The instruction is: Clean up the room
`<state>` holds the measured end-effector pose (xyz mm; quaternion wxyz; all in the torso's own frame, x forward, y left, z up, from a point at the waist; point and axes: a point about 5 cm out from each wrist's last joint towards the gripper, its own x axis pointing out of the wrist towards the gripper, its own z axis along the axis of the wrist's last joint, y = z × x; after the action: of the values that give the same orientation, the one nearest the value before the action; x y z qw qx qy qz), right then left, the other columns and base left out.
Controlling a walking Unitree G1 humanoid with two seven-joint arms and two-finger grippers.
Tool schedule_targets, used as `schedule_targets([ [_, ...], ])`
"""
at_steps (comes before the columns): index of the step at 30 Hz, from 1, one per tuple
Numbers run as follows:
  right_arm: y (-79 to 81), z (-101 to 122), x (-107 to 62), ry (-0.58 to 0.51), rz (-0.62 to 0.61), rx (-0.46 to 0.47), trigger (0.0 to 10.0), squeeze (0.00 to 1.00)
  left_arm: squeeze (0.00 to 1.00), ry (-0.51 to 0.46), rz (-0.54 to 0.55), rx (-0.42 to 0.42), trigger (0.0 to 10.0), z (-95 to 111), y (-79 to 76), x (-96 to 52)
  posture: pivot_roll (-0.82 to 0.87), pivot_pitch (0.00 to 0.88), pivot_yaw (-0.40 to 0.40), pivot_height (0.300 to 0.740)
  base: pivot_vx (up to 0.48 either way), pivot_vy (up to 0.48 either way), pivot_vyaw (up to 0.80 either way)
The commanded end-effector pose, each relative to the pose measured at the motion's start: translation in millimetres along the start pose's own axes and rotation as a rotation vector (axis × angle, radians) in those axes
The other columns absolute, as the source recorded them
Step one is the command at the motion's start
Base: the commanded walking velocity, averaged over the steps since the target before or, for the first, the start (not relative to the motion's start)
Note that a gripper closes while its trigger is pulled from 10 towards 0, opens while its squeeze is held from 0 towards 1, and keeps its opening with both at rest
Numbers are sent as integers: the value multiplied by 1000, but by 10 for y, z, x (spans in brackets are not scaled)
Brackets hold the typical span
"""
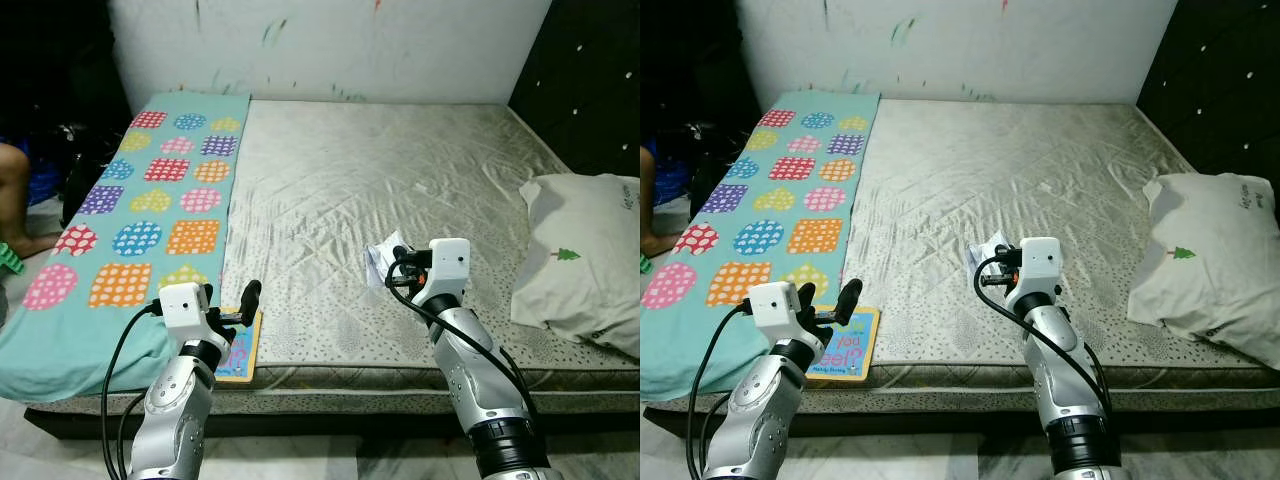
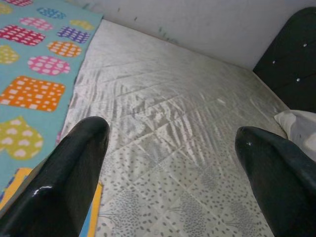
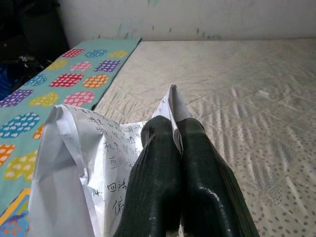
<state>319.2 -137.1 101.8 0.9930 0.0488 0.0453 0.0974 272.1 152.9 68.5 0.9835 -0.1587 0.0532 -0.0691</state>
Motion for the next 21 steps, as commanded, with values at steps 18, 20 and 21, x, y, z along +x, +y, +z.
schedule_targets([
  [18,9,24,-6,-24,-4,10,10000,0,0,-10,-29,-2,10000,29,-31,1,-69,0,-7,740,312,0,0],
  [20,4,19,-9,-23,-5,10,10000,0,0,-10,-29,0,10000,30,-27,2,-70,0,-6,740,317,0,0],
  [21,2,17,-11,-23,-7,10,10000,0,0,-10,-28,0,10000,31,-25,2,-70,0,-6,740,319,0,0],
])
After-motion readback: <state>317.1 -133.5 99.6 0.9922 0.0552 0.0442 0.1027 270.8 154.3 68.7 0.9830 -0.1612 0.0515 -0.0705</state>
